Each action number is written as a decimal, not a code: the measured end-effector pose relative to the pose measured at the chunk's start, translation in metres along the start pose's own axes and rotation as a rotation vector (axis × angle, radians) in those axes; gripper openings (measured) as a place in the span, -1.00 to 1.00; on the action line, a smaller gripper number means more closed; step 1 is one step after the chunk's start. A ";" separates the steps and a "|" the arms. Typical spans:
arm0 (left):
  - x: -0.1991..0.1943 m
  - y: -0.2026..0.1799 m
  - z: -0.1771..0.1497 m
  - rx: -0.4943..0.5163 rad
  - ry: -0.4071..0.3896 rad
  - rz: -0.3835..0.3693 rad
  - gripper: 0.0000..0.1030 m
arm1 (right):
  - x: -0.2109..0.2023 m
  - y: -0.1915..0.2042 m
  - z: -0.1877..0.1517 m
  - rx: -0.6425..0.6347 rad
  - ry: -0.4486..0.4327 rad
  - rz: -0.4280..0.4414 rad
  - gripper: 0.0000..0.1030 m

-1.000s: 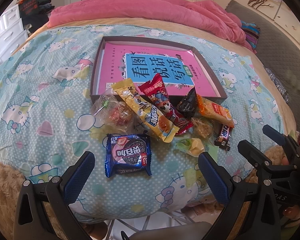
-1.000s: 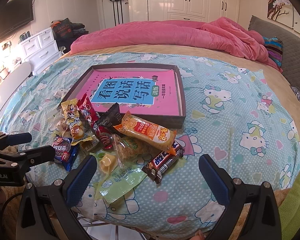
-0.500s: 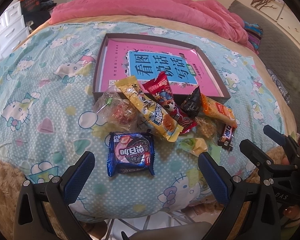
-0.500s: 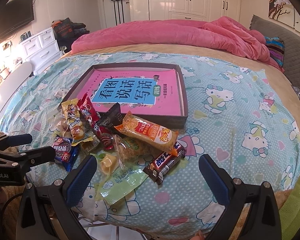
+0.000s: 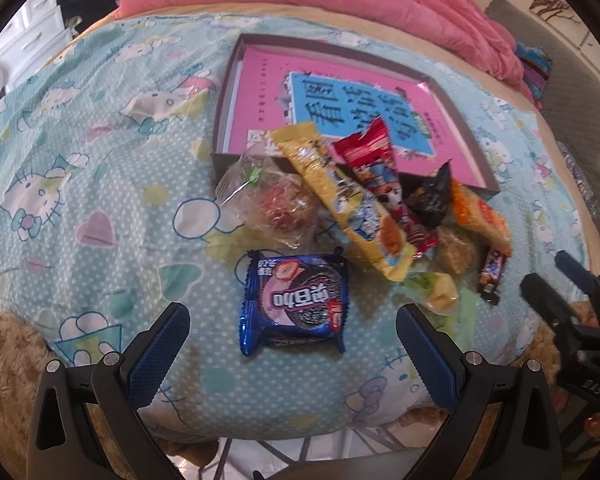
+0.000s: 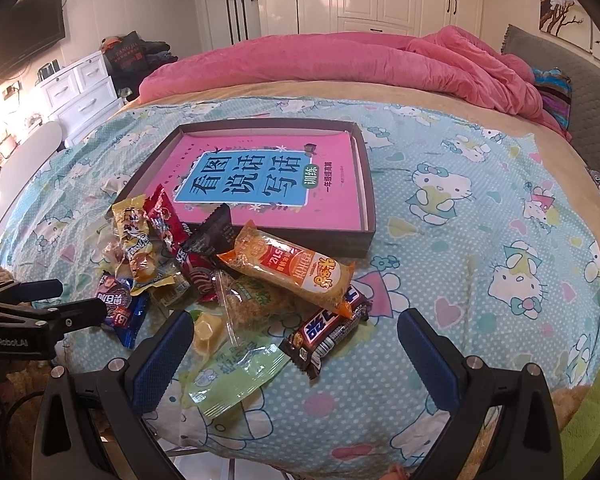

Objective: Organize snacks
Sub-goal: 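Grasp the blue cookie pack with the left tool while the right tool grasps the bread roll bag, then carry the cookie pack and bread roll bag over the pink tray, then lower both packs into the tray and open both tools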

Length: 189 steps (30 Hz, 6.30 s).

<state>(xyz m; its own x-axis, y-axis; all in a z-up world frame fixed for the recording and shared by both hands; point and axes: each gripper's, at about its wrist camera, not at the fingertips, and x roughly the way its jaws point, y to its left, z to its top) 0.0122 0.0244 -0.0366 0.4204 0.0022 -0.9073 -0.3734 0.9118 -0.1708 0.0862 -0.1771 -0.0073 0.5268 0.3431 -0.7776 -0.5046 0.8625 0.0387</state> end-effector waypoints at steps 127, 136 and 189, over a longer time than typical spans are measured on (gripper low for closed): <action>0.044 0.014 0.141 0.076 -0.296 -0.024 0.04 | 0.114 -0.038 0.106 0.050 -0.072 0.202 -0.58; 0.060 0.013 0.139 0.087 -0.267 -0.016 0.04 | 0.126 -0.039 0.101 0.048 -0.048 0.175 -0.58; 0.066 0.017 0.136 0.071 -0.205 -0.035 0.09 | 0.094 -0.041 0.080 -0.008 -0.027 0.153 -0.34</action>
<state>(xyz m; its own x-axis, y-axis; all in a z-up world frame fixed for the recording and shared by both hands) 0.1458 0.0953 -0.0471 0.5942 0.0471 -0.8030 -0.2995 0.9394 -0.1666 0.2111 -0.1508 -0.0318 0.4612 0.4802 -0.7462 -0.5856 0.7965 0.1506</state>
